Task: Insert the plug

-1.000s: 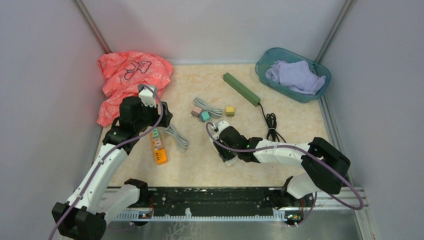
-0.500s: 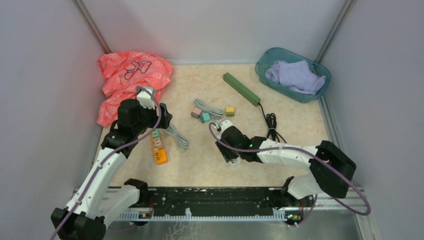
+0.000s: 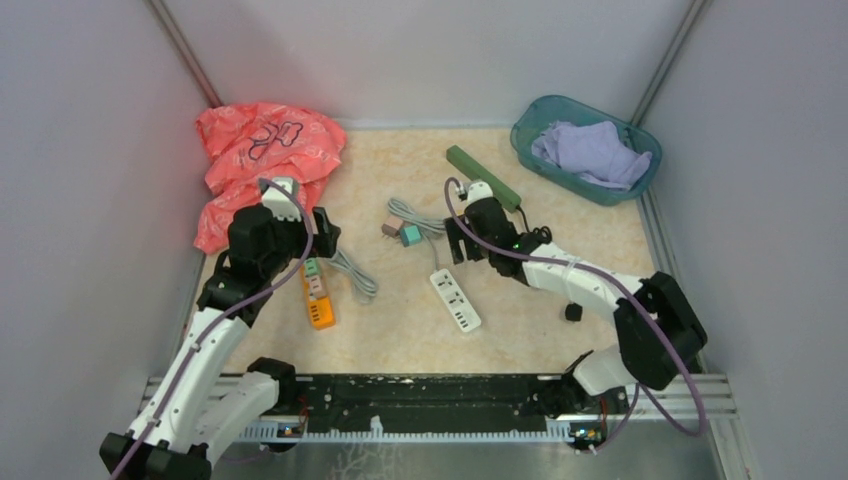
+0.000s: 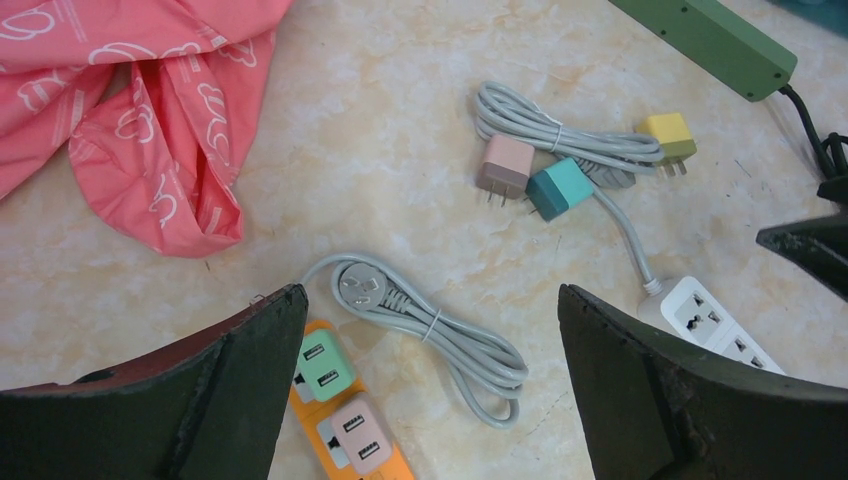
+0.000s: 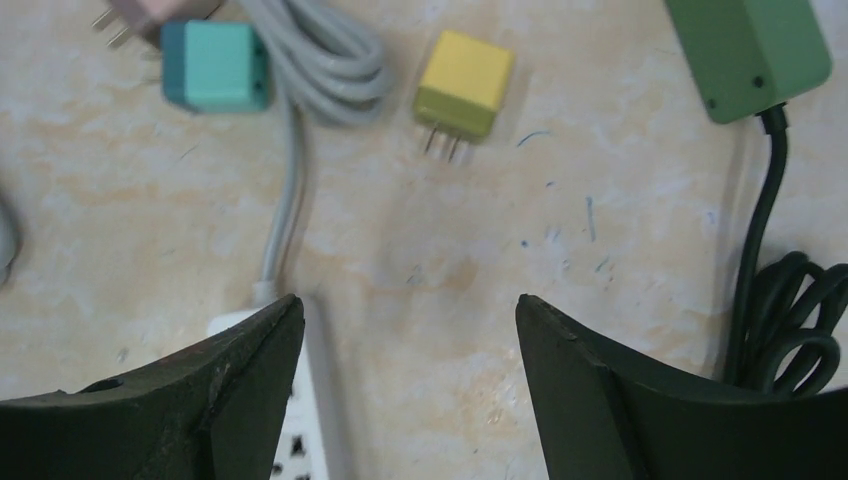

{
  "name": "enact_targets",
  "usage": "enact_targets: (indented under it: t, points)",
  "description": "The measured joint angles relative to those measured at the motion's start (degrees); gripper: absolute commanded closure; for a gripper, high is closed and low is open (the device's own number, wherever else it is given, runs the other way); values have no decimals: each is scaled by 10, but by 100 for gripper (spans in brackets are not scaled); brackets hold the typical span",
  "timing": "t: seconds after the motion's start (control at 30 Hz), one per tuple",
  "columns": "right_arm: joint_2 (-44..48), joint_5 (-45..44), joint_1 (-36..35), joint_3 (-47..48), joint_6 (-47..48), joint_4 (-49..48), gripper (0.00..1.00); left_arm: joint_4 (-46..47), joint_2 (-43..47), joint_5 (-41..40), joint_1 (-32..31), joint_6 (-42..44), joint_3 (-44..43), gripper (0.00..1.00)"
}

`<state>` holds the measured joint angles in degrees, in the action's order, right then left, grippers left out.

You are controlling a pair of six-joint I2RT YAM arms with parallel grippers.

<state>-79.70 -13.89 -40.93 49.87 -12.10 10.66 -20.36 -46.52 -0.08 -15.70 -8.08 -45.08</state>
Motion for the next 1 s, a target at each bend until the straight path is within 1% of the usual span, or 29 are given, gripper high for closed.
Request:
enact_targets:
  t: [0.1,0.27,0.37,0.57,0.73,1.0]
  points:
    - [-42,0,39,25,-5,-17,23,0,7,-8,0,-1,2,0]
    - [-138,1,82,101,-16,-24,27,0,17,-23,0,-1,9,0]
    - [-202,2,96,156,-21,-25,28,0,16,-27,0,-1,10,0]
    - [-289,7,99,227,-32,-12,31,0,16,-28,0,-1,11,0]
    - [-331,7,99,258,-43,1,34,0,16,-12,1,-1,12,0]
    - [-357,7,100,279,-50,24,40,2,14,38,1,1,20,0]
